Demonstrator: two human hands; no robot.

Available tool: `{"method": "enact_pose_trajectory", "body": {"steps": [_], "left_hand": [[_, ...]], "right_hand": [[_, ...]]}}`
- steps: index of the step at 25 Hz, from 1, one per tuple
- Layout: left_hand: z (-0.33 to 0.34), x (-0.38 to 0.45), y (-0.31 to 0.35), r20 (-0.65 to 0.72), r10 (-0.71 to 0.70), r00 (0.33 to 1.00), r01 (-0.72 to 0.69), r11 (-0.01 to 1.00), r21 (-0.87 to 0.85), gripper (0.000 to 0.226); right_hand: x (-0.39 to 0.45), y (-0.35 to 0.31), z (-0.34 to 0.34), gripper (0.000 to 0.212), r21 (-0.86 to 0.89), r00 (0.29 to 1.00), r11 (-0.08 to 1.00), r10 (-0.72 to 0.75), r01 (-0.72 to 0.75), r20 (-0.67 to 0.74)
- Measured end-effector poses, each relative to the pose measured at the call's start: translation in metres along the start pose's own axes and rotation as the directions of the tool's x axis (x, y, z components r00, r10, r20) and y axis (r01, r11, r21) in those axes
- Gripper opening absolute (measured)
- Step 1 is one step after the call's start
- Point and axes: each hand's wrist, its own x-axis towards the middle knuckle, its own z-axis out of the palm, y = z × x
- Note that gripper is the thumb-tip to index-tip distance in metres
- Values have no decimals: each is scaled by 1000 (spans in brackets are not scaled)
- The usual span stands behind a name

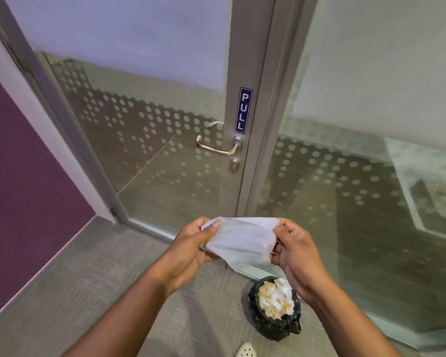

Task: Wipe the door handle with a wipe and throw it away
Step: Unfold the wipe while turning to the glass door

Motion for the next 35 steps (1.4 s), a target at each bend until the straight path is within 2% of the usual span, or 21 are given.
{"method": "enact_pose_trajectory", "body": {"steps": [2, 4, 7, 9, 11, 14, 16, 17, 18, 20, 22, 23, 25, 26, 28, 31, 33, 35], "left_hand": [[-5, 15, -7, -17, -8, 1000, 7, 994, -113, 20], [0, 31, -6, 30, -45, 999, 48, 992, -116, 39], [-5, 54, 5, 122, -137, 983, 125, 987, 105, 82], [-5, 64, 19, 125, -183, 975, 142, 950, 280, 89], [-6, 74, 29, 65, -146, 987, 111, 918, 380, 86], [-4, 83, 41, -72, -45, 996, 71, 905, 420, 56], [-9, 88, 49, -64, -16, 998, 42, 907, 420, 47], [-12, 90, 54, -36, -12, 999, 26, 895, 446, 52], [-16, 93, 61, -8, -10, 1000, 13, 858, 513, 58], [-27, 106, 75, 35, 17, 999, -37, 695, 718, 54], [-39, 123, 88, 57, 124, 991, -114, 523, 845, 31], [-49, 131, 95, 76, 178, 981, -156, 488, 859, 22], [-72, 146, 114, 113, 219, 969, -208, 478, 853, 16], [-85, 153, 124, 120, 223, 967, -216, 479, 851, 13], [-110, 168, 145, 137, 216, 967, -231, 507, 830, 9], [-132, 191, 174, 195, 198, 961, -277, 639, 717, 10], [-139, 211, 190, 187, 241, 952, -303, 688, 659, 20], [-144, 232, 199, 137, 308, 941, -321, 694, 645, 27]], "right_hand": [[16, -4, 0, 32, -36, 998, 998, -46, 45, -32], [32, -10, -5, 27, -66, 993, 996, -71, 65, -94], [53, -21, -16, 16, -66, 988, 996, -74, 65, -138], [65, -28, -27, 13, -70, 984, 995, -84, 74, -159], [79, -36, -34, 19, -124, 984, 989, -98, 79, -150], [89, -45, -31, 29, -107, 997, 994, 15, -23, -80], [96, -46, -25, 19, -23, 997, 997, 78, -78, 0], [97, -47, -23, 25, -7, 996, 997, 82, -82, 41], [99, -48, -21, 39, -32, 994, 996, 83, -81, 76], [105, -50, -13, 54, -194, 993, 980, 72, -52, 96], [114, -51, 0, 38, -443, 999, 896, -13, 29, 39], [120, -51, 7, 26, -564, 996, 822, -94, 81, 5], [130, -50, 24, 14, -686, 975, 715, -219, 134, -38], [136, -49, 32, 11, -676, 970, 723, -239, 143, -50], [147, -46, 50, 13, -564, 974, 812, -218, 149, -55], [168, -46, 78, 13, -374, 972, 918, -195, 134, -130], [185, -52, 92, 9, -365, 942, 917, -254, 162, -220], [202, -57, 104, 9, -436, 900, 880, -333, 189, -282]]}}
